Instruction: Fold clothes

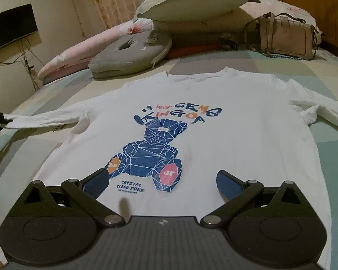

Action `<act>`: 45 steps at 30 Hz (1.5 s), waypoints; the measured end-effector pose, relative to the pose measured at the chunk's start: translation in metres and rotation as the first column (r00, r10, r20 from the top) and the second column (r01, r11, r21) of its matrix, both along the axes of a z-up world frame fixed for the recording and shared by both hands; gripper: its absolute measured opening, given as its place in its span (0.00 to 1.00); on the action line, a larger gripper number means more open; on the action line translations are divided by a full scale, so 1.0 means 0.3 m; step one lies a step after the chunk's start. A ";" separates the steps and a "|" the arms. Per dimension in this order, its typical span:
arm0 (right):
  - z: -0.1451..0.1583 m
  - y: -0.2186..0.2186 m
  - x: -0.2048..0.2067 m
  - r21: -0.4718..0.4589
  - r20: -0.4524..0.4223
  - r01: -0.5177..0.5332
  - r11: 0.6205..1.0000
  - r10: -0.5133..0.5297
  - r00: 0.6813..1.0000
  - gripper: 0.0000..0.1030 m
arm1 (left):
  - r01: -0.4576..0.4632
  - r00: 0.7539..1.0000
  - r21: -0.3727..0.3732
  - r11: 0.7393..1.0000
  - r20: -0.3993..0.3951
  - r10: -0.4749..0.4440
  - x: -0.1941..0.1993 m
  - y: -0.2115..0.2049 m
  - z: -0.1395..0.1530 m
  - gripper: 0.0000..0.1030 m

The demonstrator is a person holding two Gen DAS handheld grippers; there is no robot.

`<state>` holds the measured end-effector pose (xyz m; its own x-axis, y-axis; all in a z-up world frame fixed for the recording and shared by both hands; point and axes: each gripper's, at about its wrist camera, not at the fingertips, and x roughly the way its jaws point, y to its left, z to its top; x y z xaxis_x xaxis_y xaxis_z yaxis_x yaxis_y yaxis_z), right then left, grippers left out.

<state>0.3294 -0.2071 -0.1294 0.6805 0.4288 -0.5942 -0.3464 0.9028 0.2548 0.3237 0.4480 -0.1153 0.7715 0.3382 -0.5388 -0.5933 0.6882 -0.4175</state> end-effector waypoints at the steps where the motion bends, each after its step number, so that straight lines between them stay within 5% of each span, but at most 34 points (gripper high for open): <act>1: 0.000 0.002 0.002 0.002 0.000 0.001 1.000 -0.001 1.000 1.00 | 0.004 1.000 -0.002 1.000 -0.005 -0.004 -0.016 -0.003 -0.014 0.07; 7: -0.006 0.013 0.000 -0.004 -0.001 -0.009 1.000 0.009 1.000 1.00 | -0.078 0.995 -0.071 0.994 -0.074 0.073 -0.108 0.043 -0.076 0.23; 11: 0.001 0.006 -0.004 0.008 0.009 -0.003 1.000 0.003 1.000 1.00 | -0.190 0.971 0.106 0.976 -0.126 0.202 -0.120 0.033 0.011 0.18; 17: 0.005 0.015 -0.012 0.012 0.022 -0.025 1.000 0.025 0.999 1.00 | 0.168 0.975 0.209 0.963 -0.182 -0.130 0.062 -0.187 0.109 0.33; 23: 0.007 0.016 -0.012 0.017 0.025 -0.039 0.999 0.038 0.999 1.00 | 0.519 0.843 0.199 0.832 -0.284 -0.458 0.357 -0.489 0.061 0.35; 26: 0.006 0.010 -0.008 0.027 0.023 -0.039 0.999 0.039 0.999 1.00 | 0.622 0.768 0.209 0.755 -0.354 -0.534 0.450 -0.599 0.027 0.37; 30: 0.001 0.006 -0.003 0.037 0.013 -0.049 0.998 0.048 0.999 1.00 | 0.701 0.698 0.268 0.661 -0.448 -0.558 0.513 -0.669 -0.014 0.45; 32: -0.003 0.007 0.001 0.037 0.004 -0.052 0.998 0.052 0.999 1.00 | 0.726 0.670 0.266 0.635 -0.482 -0.564 0.525 -0.680 -0.032 0.44; 33: -0.004 0.007 0.001 0.037 0.002 -0.052 0.998 0.052 0.999 1.00 | 0.734 0.662 0.260 0.627 -0.483 -0.574 0.525 -0.683 -0.032 0.37; 35: -0.004 0.006 0.001 0.039 0.002 -0.050 0.998 0.050 0.999 1.00 | 0.746 0.649 0.247 0.618 -0.475 -0.594 0.522 -0.692 -0.025 0.06; 37: -0.005 0.007 0.000 0.038 0.001 -0.053 0.998 0.053 0.999 1.00 | 0.726 0.670 0.261 0.636 -0.477 -0.569 0.527 -0.703 -0.026 0.00; 40: -0.003 0.007 -0.001 0.038 0.003 -0.054 0.998 0.053 0.999 1.00 | 0.640 0.745 0.311 0.703 -0.474 -0.469 0.570 -0.682 -0.027 0.00; 42: 0.000 0.005 -0.002 0.041 0.007 -0.051 0.998 0.051 0.999 1.00 | 0.616 0.757 0.280 0.736 -0.469 -0.455 0.587 -0.667 -0.027 0.00; 45: 0.006 -0.002 -0.004 0.050 0.013 -0.048 0.998 0.047 0.999 1.00 | 0.605 0.782 0.294 0.740 -0.397 -0.481 0.515 -0.699 0.027 0.09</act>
